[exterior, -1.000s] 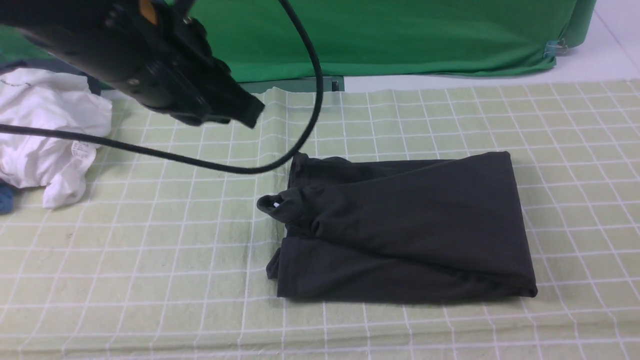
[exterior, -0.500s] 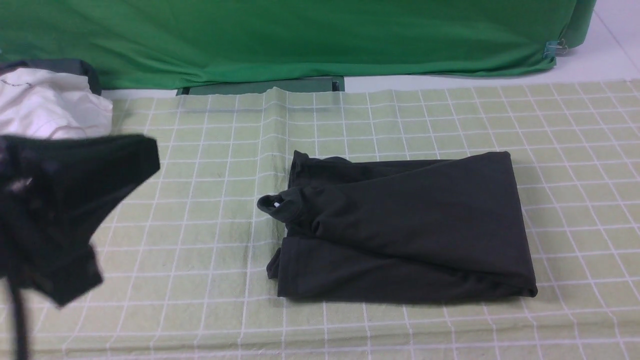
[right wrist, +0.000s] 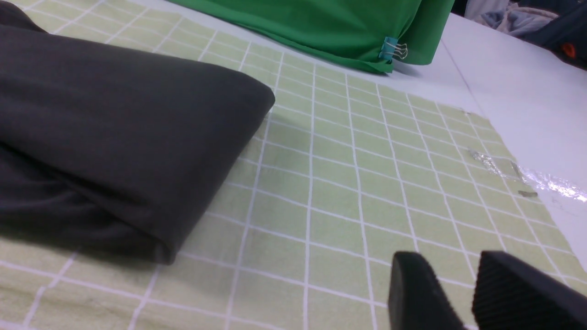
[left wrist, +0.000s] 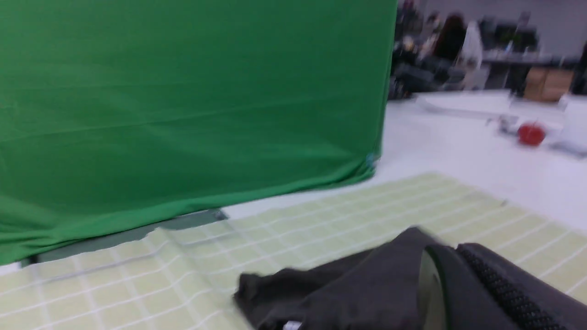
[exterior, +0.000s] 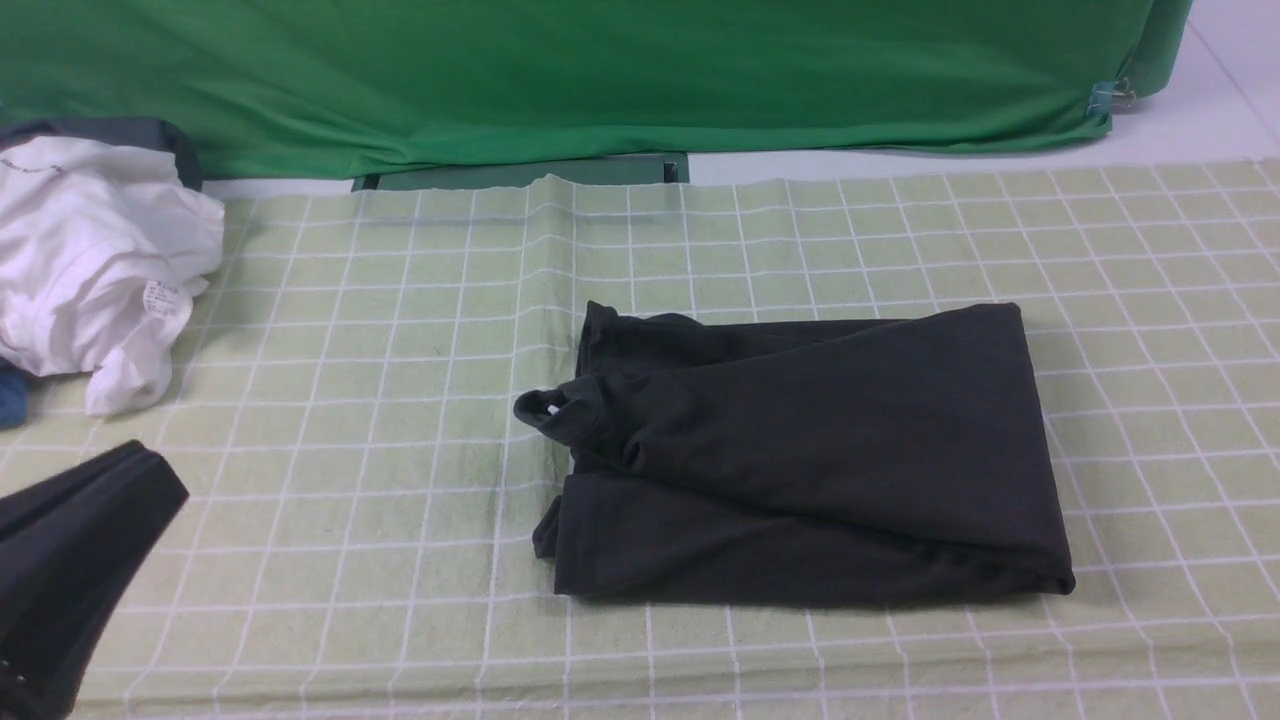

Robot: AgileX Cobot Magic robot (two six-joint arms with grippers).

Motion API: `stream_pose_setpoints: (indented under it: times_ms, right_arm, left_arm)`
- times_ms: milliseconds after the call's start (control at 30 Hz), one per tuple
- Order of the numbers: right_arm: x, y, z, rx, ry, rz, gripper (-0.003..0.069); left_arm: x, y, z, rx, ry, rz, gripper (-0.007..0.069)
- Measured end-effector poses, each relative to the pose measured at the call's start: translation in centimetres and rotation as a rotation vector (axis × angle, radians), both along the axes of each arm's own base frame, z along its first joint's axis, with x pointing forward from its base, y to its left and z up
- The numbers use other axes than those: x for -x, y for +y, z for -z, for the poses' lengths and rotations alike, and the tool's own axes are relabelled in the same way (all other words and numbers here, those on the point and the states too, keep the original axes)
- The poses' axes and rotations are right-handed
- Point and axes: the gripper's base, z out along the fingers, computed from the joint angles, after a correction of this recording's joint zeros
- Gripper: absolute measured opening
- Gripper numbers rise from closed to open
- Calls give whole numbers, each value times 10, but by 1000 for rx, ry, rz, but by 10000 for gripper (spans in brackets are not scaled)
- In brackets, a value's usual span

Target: Fold a long-sleeved shirt over a green coffee tablecloth.

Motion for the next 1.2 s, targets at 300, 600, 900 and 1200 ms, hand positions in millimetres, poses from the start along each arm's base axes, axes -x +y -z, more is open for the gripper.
stream_pose_setpoints:
  times_ms: [300, 600, 900, 1200]
  right_arm:
    - [0, 0, 0, 0, 0, 0, 232]
    - [0, 0, 0, 0, 0, 0, 237]
    - [0, 0, 0, 0, 0, 0, 237]
    - [0, 0, 0, 0, -1, 0, 239]
  left_arm:
    - [-1, 0, 4, -40, -11, -10, 14]
    - [-1, 10, 17, -32, -91, -136, 14]
    - [-4, 29, 61, -85, -32, -454, 14]
    - [-3, 31, 89, -99, 5, -490, 15]
